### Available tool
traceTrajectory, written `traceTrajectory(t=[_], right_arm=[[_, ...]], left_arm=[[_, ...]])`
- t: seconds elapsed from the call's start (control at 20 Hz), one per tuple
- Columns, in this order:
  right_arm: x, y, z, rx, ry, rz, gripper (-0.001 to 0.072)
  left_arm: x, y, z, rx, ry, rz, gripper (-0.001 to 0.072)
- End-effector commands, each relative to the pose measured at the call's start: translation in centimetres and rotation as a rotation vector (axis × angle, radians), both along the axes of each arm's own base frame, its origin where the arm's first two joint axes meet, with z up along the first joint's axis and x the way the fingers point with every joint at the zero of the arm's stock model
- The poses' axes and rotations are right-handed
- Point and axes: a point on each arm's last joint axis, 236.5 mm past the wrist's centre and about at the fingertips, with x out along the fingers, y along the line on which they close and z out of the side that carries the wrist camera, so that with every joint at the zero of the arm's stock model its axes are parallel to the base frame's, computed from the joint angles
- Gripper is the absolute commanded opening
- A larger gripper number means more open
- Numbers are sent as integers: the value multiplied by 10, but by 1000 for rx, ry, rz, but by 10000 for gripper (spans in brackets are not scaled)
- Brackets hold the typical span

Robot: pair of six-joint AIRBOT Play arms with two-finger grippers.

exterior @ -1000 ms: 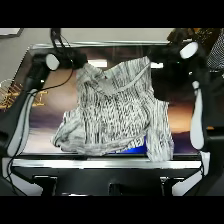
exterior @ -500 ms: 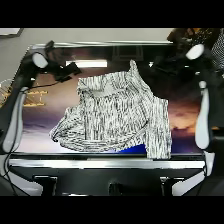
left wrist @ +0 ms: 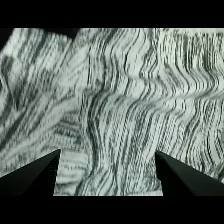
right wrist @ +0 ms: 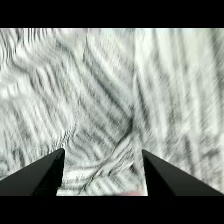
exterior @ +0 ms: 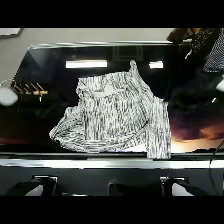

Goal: Fold the clothes and pants, and hang the long-sleeved shirts on hangers.

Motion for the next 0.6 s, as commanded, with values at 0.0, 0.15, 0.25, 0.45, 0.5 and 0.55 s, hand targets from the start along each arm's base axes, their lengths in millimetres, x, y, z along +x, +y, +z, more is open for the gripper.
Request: traceTrajectory(t=[0.0, 0.15, 0.25, 0.45, 0.5, 0.55], right_arm=[[-64, 53, -60, 113, 98, -33, 565], [-88, 80, -99, 111, 158, -43, 563], [-90, 83, -112, 84, 156, -56, 561], [-70, 76, -117, 77, 108, -134, 544], [-71, 77, -123, 83, 130, -140, 544], [-72, 80, -128, 97, 152, -140, 543]], left_arm=[[-79, -26, -35, -178, 70, 92, 681], [-122, -39, -55, -236, 137, 125, 680], [-136, -45, -61, -246, 152, 118, 680], [-147, -55, -63, -246, 168, 76, 680], [-148, -57, -63, -246, 168, 71, 680], [-149, -58, -63, -249, 174, 74, 680]])
